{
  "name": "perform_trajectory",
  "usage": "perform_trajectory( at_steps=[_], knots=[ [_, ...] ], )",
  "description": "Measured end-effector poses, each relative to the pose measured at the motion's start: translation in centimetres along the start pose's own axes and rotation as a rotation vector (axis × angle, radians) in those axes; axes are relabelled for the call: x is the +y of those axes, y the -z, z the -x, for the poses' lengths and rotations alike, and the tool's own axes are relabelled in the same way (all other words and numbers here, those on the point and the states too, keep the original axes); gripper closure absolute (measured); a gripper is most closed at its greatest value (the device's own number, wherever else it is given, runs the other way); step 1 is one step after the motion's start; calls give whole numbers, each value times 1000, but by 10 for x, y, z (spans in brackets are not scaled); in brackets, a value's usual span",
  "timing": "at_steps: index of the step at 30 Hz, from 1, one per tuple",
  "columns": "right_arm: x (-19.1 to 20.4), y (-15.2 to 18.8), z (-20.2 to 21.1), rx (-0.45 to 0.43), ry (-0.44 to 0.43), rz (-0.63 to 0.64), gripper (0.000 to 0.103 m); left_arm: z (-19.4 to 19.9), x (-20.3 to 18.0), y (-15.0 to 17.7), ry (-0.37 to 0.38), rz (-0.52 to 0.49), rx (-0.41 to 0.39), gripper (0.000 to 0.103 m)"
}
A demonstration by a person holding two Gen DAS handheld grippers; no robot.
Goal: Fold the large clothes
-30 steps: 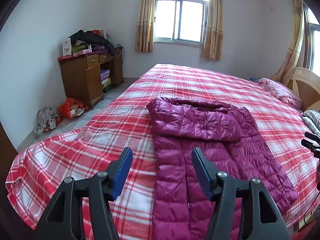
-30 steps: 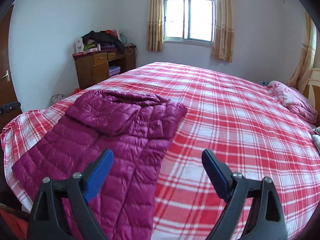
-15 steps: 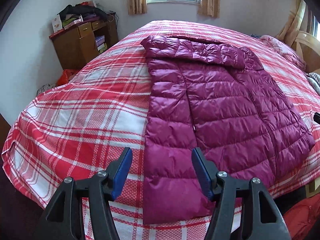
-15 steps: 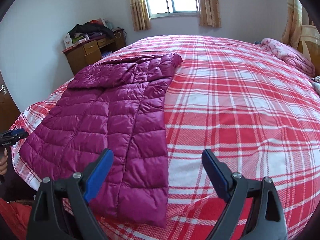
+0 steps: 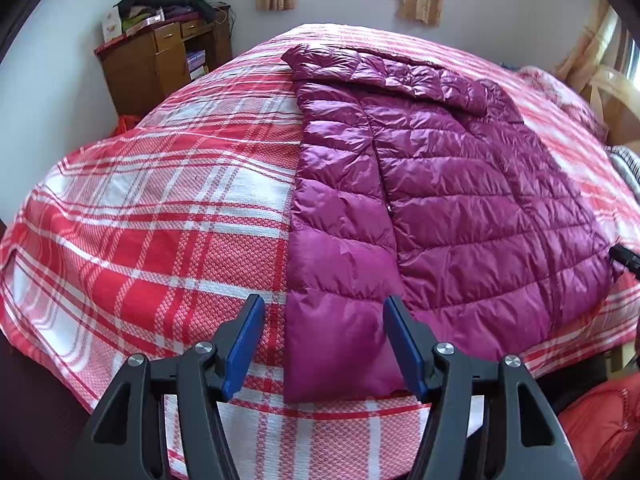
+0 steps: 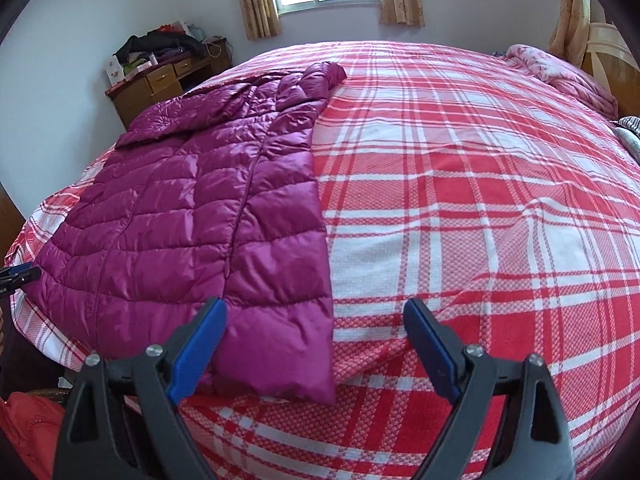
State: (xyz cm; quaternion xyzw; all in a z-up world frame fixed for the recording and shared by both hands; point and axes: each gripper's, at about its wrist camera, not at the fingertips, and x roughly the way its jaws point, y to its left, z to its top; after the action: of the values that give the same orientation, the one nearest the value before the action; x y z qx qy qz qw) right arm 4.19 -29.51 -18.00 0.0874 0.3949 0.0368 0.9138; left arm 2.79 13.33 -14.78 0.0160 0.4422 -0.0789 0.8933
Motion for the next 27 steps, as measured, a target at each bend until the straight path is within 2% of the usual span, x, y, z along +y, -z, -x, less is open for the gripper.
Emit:
perform_trajectory(
  at_steps=[3, 5, 7, 8, 11, 17, 19, 21, 22, 23, 24, 25, 26, 27],
  knots=[
    [2, 3, -2, 6, 17, 11, 13, 2, 3, -1, 14, 29, -7, 42],
    [5, 4, -1, 6, 22, 26, 19, 3, 3, -3, 10, 39, -6, 48],
    [7, 4, -1, 11, 16, 37, 23, 5, 7, -2, 54, 59, -2, 64],
    [8, 4, -1, 14, 6, 40, 27, 7, 9, -2, 84, 74, 3, 65],
    [11, 5, -3, 25, -14, 46, 30, 7, 11, -1, 98, 78, 3, 65],
    [27, 8, -4, 61, -67, 100, 30, 6, 1, 0, 57, 17, 7, 62],
    [33, 10, -7, 67, -53, 126, 30, 6, -3, 1, 51, 2, 2, 58],
    [38, 14, -10, 60, -25, 160, 30, 6, -7, 2, 47, -14, -5, 58],
    [41, 15, -10, 58, -6, 180, 34, 6, -10, 3, 60, -21, -6, 58],
    [44, 15, -10, 60, 14, 200, 46, 6, -12, 3, 71, -27, -6, 62],
    [47, 15, -10, 65, 23, 219, 53, 2, -15, 4, 98, -30, 19, 80],
    [49, 14, -10, 70, 14, 223, 64, -2, -16, 5, 116, -27, 46, 86],
    [51, 13, -9, 76, 2, 221, 71, -6, -18, 7, 113, -23, 62, 86],
    [52, 12, -10, 77, 6, 219, 73, -9, -19, 9, 100, -26, 66, 86]
  ],
)
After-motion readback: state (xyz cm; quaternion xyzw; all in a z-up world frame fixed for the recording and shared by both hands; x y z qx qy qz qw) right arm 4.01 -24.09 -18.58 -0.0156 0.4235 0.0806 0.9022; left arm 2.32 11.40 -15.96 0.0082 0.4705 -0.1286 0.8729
